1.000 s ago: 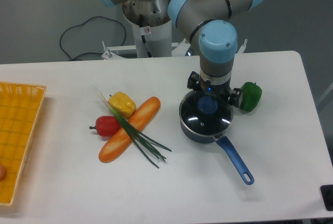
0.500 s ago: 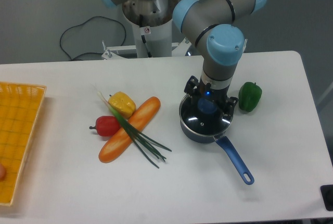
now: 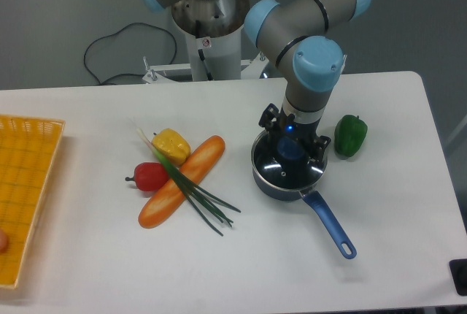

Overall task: Open the lid
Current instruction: 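Lower the gripper and close it around the blue lid knob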

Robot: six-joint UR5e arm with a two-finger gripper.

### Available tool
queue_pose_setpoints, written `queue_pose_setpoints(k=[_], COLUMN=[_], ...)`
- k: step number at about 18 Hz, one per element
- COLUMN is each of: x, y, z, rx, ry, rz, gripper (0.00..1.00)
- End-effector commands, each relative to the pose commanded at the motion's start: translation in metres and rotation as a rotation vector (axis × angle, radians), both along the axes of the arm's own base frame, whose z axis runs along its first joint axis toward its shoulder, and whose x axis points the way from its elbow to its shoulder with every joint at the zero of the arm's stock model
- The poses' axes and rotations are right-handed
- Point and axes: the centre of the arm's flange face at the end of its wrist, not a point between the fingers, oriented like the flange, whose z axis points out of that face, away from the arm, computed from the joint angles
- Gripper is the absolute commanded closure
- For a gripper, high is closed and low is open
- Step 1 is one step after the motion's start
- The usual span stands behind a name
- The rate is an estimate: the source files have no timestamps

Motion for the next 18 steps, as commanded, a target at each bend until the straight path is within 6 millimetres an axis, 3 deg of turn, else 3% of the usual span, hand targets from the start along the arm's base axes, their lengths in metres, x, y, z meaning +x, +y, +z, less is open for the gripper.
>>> queue_pose_setpoints(k=[4,18], x=[-0.0001,0.0068], y=[-0.0025,0.0044], z=[0.0064,0.0003], rx=[-0.037,-0.064], ry=[0.035,0.039], rz=[-0.023,-0.016], gripper=[0.00,0.00])
